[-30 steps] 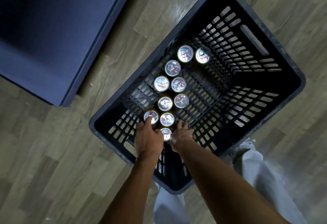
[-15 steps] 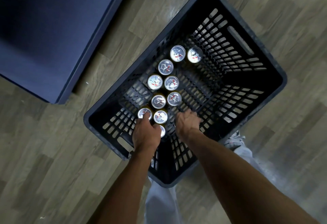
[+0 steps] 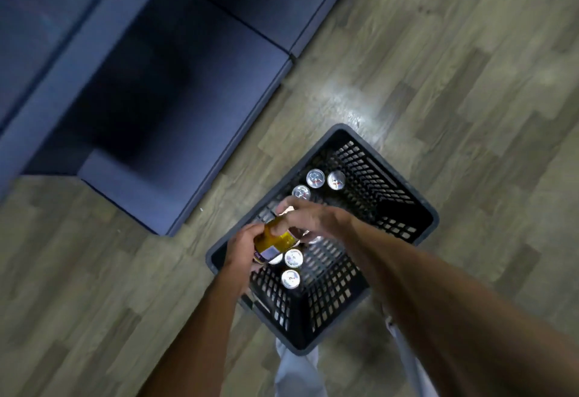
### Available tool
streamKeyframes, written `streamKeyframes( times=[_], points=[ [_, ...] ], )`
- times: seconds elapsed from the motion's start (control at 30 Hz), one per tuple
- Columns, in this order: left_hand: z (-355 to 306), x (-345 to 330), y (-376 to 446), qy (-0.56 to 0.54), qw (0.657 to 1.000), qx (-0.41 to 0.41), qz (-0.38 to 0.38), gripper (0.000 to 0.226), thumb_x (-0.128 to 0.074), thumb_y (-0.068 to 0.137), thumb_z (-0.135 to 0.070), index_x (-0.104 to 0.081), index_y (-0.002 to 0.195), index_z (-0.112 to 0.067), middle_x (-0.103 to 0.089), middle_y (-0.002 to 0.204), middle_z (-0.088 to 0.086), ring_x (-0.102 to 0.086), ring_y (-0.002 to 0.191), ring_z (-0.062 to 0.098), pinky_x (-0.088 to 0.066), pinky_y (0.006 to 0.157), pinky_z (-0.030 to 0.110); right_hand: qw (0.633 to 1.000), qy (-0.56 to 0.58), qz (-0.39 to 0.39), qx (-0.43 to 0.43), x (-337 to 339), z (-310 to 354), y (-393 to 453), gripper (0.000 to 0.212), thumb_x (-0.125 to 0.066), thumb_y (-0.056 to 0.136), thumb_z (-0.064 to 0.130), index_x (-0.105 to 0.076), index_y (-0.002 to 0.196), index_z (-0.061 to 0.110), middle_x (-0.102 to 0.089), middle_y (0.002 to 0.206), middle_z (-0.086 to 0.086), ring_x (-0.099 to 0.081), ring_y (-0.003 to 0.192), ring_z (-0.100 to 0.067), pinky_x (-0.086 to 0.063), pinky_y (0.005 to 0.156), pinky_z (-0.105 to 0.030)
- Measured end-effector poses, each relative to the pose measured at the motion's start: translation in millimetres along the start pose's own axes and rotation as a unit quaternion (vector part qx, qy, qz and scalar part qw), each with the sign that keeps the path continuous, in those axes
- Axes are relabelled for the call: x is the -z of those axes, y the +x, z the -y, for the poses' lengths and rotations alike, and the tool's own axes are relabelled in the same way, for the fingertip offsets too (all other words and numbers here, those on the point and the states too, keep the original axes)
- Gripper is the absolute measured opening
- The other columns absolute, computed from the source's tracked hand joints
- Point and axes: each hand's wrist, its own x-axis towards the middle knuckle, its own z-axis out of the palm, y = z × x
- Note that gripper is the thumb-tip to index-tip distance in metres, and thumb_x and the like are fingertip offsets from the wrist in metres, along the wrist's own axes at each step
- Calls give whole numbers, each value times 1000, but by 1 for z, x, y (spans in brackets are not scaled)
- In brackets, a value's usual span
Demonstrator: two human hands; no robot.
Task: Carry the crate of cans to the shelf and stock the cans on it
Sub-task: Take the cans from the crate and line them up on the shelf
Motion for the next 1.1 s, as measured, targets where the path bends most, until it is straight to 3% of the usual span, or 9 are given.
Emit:
streamKeyframes(
  times=[0.07, 0.3, 0.4, 0.47, 0.6, 0.73, 0.87, 1.0, 1.1],
  points=[
    [-25, 6, -22, -37, 999, 3, 33, 19, -56, 93, -36, -67, 96, -21, -72, 91, 3, -64, 78, 18, -48, 70, 31, 995, 80, -48, 39, 11, 17, -22, 31, -76, 80, 24, -57, 104, 25, -58, 87, 3, -55, 82, -15, -44, 64, -24],
    [-113, -18, -96, -144, 984, -26, 100, 44, -48, 95, -45, -55, 126, -14, -70, 97, 15, -71, 68, 28, -55, 59, 28, 946, 274, -133, 109, 41, 92, -91, 27, -71, 77, 15, -66, 102, 25, -65, 92, 1, -59, 90, -18, -48, 80, -32],
    [-131, -25, -135, -214, 969, -35, 116, 46, -55, 90, -33, -55, 126, -4, -67, 98, 22, -67, 76, 33, -57, 60, 30, 935, 294, -156, 122, 46, 116, -130, 41, -68, 65, 15, -71, 104, 25, -66, 94, -1, -59, 88, -17, -50, 83, -35],
    [-142, -26, -169, -270, 953, -57, 126, 44, -60, 85, -23, -54, 123, 0, -66, 98, 23, -64, 85, 34, -56, 67, 34, 932, 294, -156, 147, 52, 137, -165, 41, -62, 70, 11, -72, 108, 23, -66, 97, -3, -59, 89, -19, -52, 90, -40],
    [-171, -26, -268, -332, 922, -116, 163, 25, -58, 85, -13, -59, 109, -5, -63, 105, 21, -60, 93, 28, -51, 76, 35, 925, 279, -168, 198, 55, 196, -257, 30, -61, 82, 2, -66, 109, 14, -60, 90, -5, -55, 84, -20, -46, 75, -35],
    [-188, -16, -379, -334, 902, -146, 231, 29, -52, 86, -11, -58, 113, -3, -67, 101, 21, -62, 97, 36, -49, 88, 40, 945, 215, -126, 213, 52, 242, -359, 23, -74, 62, 14, -66, 83, 20, -61, 78, -2, -57, 71, -18, -47, 66, -28],
    [-222, -7, -450, -350, 901, -145, 212, 49, -37, 96, -44, -57, 118, -5, -65, 107, 24, -63, 91, 38, -53, 65, 31, 949, 169, -132, 231, 47, 270, -421, 45, -77, 41, 34, -67, 81, 17, -62, 74, -5, -58, 71, -23, -48, 68, -34],
    [-255, -3, -482, -325, 920, -139, 172, 72, -29, 96, -63, -62, 116, -2, -67, 94, 19, -65, 72, 32, -47, 50, 22, 947, 169, -129, 239, 31, 296, -464, 48, -77, 56, 43, -69, 93, 14, -64, 82, -13, -61, 68, -30, -47, 53, -34],
    [-278, 14, -493, -319, 908, -201, 182, 79, -31, 96, -64, -60, 126, 4, -64, 100, 22, -64, 65, 30, -45, 44, 22, 934, 186, -111, 285, 24, 324, -481, 53, -79, 63, 38, -72, 105, 6, -66, 80, -13, -63, 64, -28, -50, 56, -37]
  ],
)
